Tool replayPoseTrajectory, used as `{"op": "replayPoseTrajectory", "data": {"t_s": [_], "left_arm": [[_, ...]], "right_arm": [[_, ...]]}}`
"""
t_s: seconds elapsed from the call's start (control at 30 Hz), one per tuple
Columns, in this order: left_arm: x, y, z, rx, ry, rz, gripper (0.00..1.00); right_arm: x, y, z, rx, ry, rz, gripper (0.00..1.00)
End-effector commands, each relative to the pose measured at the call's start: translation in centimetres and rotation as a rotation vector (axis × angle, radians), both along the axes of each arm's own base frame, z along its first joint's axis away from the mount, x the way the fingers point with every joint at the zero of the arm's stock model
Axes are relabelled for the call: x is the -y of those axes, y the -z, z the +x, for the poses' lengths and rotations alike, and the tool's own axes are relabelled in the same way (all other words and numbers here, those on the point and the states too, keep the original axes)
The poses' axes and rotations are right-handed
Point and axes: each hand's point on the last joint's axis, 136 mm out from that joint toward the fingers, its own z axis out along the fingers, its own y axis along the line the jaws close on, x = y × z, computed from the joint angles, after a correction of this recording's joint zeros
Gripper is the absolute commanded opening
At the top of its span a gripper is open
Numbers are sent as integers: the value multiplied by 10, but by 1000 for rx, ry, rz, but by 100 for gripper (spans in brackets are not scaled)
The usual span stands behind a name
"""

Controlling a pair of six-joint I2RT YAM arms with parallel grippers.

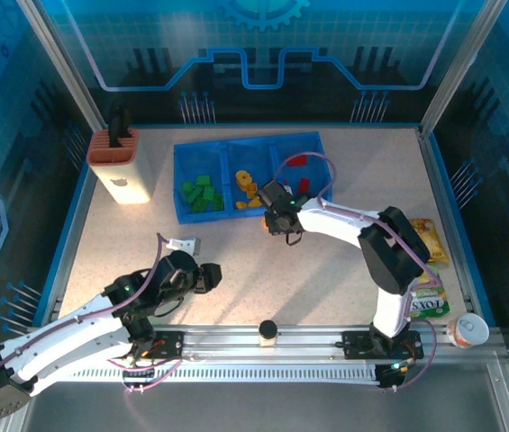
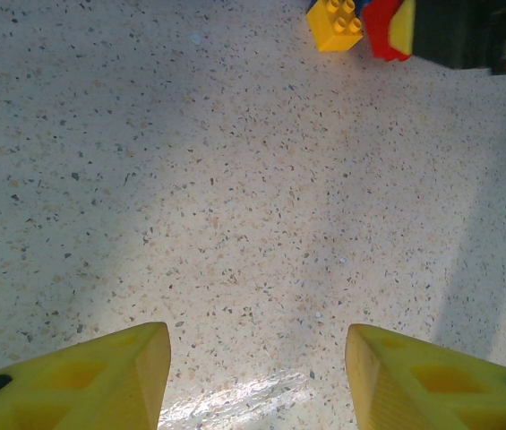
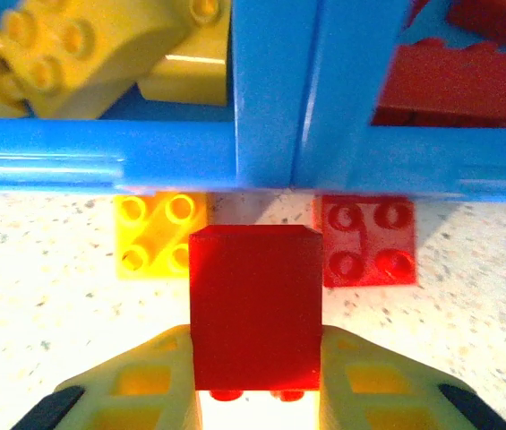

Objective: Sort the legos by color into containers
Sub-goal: Pick up the lego from the center of the table, then place the lego in the container.

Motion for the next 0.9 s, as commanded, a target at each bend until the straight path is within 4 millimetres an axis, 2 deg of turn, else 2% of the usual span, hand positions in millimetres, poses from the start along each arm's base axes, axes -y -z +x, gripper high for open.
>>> {"op": "replayPoseTrajectory", "data": {"t_s": [0.0,0.07,0.2,0.5,0.7,0.73,0.87], "left_arm": [[-3,6,0,-3,-15,25,55],[-2,7,1,-4,-12,27,55],[4,6,4,-7,0,26,55],[12,2,3,-16,25,29,55],[13,2,1,-17,28,36,55],[13,2,2,-18,27,37,55],[15,1,2,-24,30,44,56]], "right_arm": [[14,-35,-2,83,18,-6,23],[22,-47,1,114,32,6,24],[37,-57,13,125,65,35,24],[66,-46,70,53,147,96,25],[62,-38,95,16,135,84,27],[61,-36,97,6,136,82,31],[59,-39,92,13,135,90,66]]}}
